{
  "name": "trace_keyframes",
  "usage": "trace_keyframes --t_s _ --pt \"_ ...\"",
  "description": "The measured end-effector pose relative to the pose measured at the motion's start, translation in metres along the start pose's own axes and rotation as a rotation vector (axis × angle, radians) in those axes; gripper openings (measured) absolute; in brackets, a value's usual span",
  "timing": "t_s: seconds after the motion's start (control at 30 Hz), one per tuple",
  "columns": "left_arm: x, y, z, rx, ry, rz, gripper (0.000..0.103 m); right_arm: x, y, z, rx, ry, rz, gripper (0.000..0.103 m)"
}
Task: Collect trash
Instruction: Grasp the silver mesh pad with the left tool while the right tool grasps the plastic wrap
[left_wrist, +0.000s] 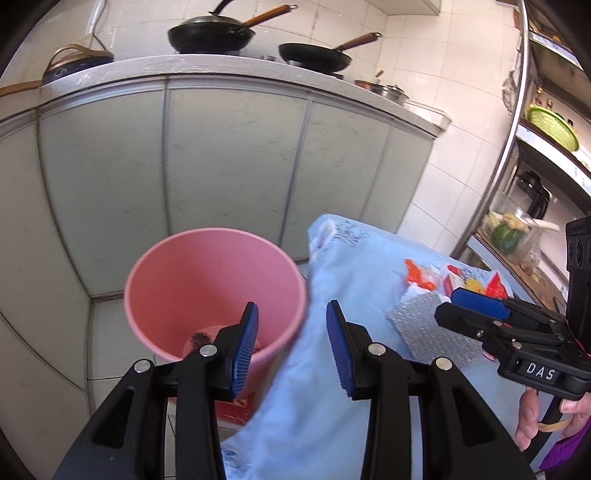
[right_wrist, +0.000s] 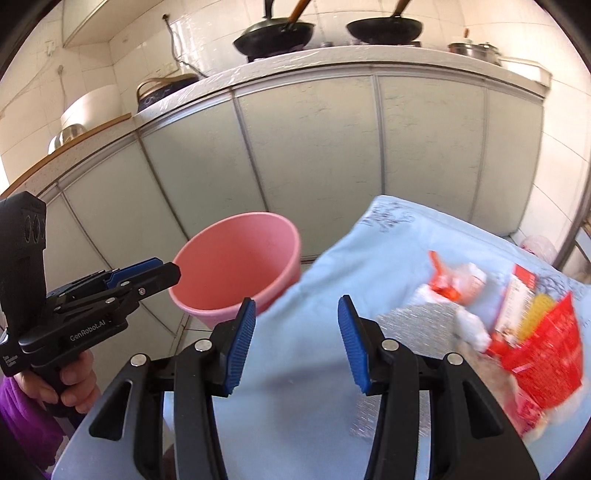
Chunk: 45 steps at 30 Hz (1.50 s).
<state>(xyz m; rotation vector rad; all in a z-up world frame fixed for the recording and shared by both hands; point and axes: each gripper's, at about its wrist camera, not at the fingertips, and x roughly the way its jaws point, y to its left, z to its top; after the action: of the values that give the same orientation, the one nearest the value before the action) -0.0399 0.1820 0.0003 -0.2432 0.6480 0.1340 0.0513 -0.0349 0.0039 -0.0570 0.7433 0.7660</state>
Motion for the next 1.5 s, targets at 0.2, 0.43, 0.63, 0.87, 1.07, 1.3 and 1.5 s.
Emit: trace_keyframes --t_s 0.2,0.43,0.63,0.87,1.07,1.3,1.5 --pt "0.008 -0.035 -0.005 0.067 0.032 -0.044 0.037 -0.031 -0.045 -0.022 0.085 -0.026 -0.079 0.047" --pt "0.021 -0.071 -0.015 0.105 0.094 -0.126 0.037 -0.052 -0.087 -0.050 0.170 -0.030 -0.147 0.047" --pt "0.037 -0.110 -0.019 0.132 0.167 -0.226 0.044 -0.064 -0.111 -0.076 0.182 -0.017 -0.211 0.047" --pt "0.053 -0.171 -0.025 0.187 0.225 -0.329 0.052 -0.065 -0.122 -0.094 0.204 0.008 -0.209 0.047" --pt "0.067 -0.208 -0.050 0.399 0.227 -0.223 0.053 -0.058 -0.123 -0.095 0.192 0.019 -0.179 0.047" --pt "0.092 -0.198 -0.057 0.392 0.250 -0.123 0.050 -0.038 -0.124 -0.095 0.194 0.050 -0.127 0.047" --pt "0.087 -0.187 -0.057 0.383 0.231 -0.135 0.011 -0.023 -0.128 -0.088 0.206 0.080 -0.106 0.047"
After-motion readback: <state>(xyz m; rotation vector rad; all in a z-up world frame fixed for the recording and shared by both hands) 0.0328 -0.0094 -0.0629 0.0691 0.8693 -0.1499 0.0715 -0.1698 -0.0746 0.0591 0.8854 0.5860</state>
